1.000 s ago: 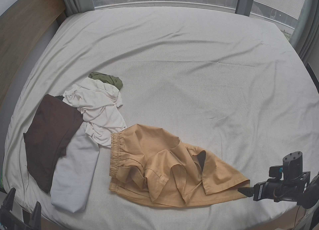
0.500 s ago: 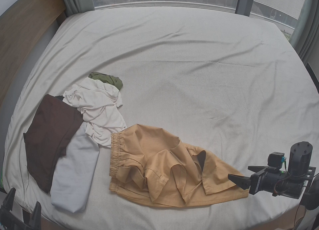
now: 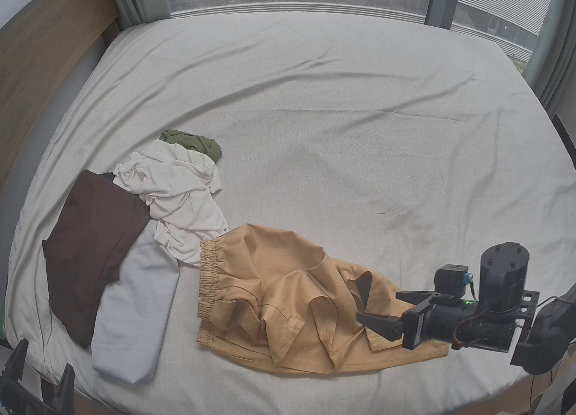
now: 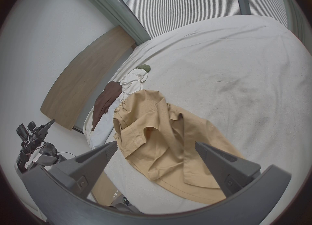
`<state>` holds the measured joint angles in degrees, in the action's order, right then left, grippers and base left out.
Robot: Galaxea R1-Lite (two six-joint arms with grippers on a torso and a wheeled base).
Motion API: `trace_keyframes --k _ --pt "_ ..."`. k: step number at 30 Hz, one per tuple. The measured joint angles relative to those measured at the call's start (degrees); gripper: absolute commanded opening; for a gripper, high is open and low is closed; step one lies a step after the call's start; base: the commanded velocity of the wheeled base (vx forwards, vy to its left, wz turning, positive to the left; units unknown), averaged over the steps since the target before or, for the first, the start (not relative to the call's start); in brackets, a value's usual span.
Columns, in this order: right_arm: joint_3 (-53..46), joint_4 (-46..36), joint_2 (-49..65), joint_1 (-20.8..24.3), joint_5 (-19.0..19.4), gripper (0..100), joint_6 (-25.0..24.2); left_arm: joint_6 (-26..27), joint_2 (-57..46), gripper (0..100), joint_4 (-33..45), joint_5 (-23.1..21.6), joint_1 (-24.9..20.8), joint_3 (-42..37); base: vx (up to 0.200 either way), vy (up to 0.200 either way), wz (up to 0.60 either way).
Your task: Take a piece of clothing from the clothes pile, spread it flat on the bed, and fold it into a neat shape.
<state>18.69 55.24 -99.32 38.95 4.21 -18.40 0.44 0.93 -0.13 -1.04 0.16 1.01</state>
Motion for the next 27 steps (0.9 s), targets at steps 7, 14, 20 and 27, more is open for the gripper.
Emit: trace_keyframes --k 7,14,20,27 --pt "4.32 0.22 -5.28 2.78 0.13 100 -0.35 0.00 0.00 100 0.00 -0.02 0.00 0.00 0.000 0.000 0.00" --pt "7.13 4.44 -11.51 3.90 0.11 100 -0.35 0.00 0.00 100 0.00 -0.02 0.00 0.00 0.000 0.000 0.00" --pt "8.87 6.05 -16.20 5.14 0.11 100 -0.34 0.02 0.00 100 0.02 0.00 0.00 0.00 0.000 0.000 0.00" --pt "11.22 5.96 -18.93 5.67 0.13 100 -0.32 0.00 0.00 100 0.00 -0.02 0.00 0.00 0.000 0.000 0.00"
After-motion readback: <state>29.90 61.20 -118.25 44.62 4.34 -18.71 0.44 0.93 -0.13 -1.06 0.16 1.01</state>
